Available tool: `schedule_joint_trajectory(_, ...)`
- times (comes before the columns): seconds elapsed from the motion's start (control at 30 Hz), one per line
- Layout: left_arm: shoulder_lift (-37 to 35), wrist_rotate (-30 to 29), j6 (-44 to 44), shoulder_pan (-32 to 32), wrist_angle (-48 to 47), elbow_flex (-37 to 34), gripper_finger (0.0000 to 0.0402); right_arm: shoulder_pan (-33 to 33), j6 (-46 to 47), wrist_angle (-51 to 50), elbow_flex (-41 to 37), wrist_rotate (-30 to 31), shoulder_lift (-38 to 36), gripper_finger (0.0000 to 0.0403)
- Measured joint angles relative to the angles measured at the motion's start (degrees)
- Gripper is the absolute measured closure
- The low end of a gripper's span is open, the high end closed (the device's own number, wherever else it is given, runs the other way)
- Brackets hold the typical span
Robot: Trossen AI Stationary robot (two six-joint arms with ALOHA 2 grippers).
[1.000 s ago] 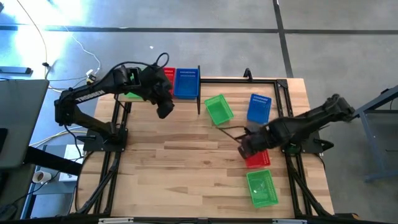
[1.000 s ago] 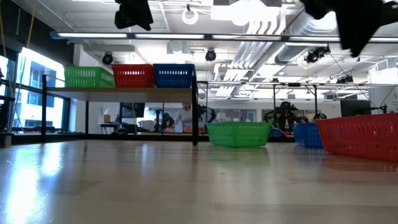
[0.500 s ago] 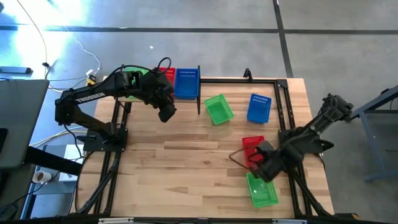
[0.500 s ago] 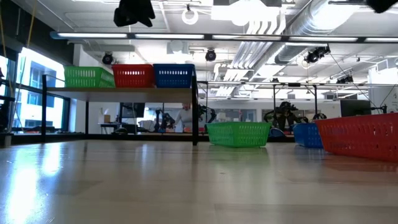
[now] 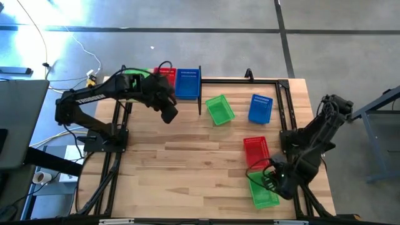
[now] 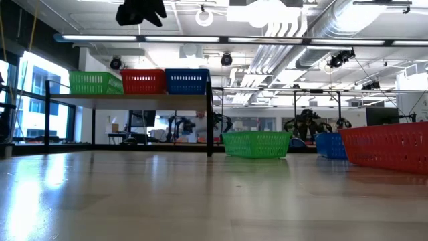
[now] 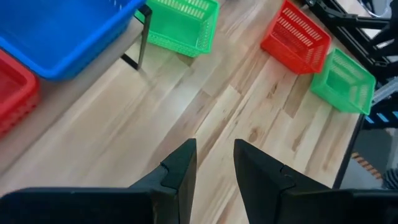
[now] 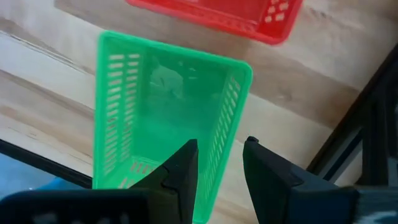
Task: Stack baskets on shelf by color
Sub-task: Stack the bottom green basket on top of the green basket on the shelf
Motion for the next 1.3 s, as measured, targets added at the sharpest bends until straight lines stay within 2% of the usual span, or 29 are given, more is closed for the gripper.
schedule_joint_trajectory(0.17, 0.0, -5.77, -4.13, -6.58, 0.0, 0.0, 0.0304, 2.15, 3.23, 4.12, -2.79, -0.17, 0.13, 0.029)
schedule_joint_trajectory(0.47, 0.0, -8.54, -10.49, -15.26, 0.01, 0.0, 0.0304, 2.53, 2.76, 9.21, -6.86, -0.58, 2.79, 0.029)
schedule_joint_trajectory(0.87, 0.0, -11.83, -15.54, -21.19, 0.02, 0.0, 0.0304, 2.53, 2.7, 13.87, -7.78, -0.7, 8.16, 0.0296)
schedule_joint_trajectory(1.03, 0.0, -11.88, -15.61, -21.19, 0.01, 0.0, 0.0304, 2.53, 2.96, 16.67, -7.78, -1.32, 10.48, 0.0327)
schedule_joint_trajectory(1.23, 0.0, -11.9, -15.61, -21.1, 0.03, 0.0, 0.0304, 2.51, 3.07, 16.71, -7.78, -3.18, 10.99, 0.0394)
schedule_joint_trajectory(1.3, 0.0, -11.88, -15.59, -21.1, 0.03, 0.0, 0.0304, 2.38, 2.9, 16.73, -7.75, -3.1, 10.99, 0.0396)
